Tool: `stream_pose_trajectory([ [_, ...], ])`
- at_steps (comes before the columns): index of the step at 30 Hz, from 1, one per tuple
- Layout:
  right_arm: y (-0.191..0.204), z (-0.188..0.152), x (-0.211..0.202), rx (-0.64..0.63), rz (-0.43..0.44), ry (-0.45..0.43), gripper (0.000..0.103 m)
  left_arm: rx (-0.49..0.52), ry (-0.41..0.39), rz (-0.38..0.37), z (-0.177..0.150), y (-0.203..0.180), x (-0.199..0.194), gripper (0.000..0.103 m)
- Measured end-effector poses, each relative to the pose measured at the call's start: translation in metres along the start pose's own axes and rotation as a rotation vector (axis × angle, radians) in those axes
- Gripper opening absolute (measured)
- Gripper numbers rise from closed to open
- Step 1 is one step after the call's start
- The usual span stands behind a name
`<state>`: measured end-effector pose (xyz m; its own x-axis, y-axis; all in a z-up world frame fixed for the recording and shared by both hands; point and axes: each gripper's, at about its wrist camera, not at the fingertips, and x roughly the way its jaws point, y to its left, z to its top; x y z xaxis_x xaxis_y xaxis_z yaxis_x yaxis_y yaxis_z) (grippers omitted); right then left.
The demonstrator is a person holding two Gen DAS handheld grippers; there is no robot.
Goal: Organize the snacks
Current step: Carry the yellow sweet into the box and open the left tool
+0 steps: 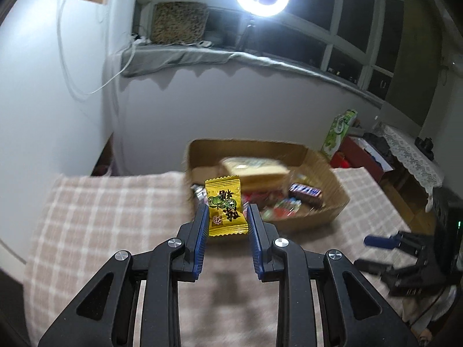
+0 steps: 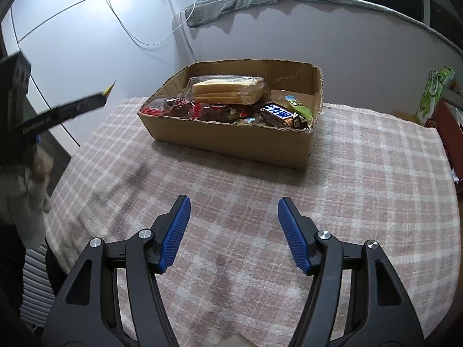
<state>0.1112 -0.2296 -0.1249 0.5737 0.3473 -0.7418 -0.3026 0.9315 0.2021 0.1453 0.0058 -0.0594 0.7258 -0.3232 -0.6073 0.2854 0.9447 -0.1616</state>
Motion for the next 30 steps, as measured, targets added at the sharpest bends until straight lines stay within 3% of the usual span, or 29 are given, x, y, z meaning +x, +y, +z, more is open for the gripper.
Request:
stream_pose_trajectory([
  [13,-0.016,0.002,-0.006,0.028,-0.021,-0.019,0.066,0.086,0.011,-0.028,0.031,-0.045,0.049,0.025],
  [20,-0.027,0.002,-0.002,0.053,-0.031,-0.013,0.066,0.084,0.063,-0.034,0.025,-0.049,0.077,0.025],
  [30,-0.031,0.0,0.005,0.063,-0.033,0.0,0.066,0.065,0.073,-0.031,0.025,-0.047,0.081,0.025],
])
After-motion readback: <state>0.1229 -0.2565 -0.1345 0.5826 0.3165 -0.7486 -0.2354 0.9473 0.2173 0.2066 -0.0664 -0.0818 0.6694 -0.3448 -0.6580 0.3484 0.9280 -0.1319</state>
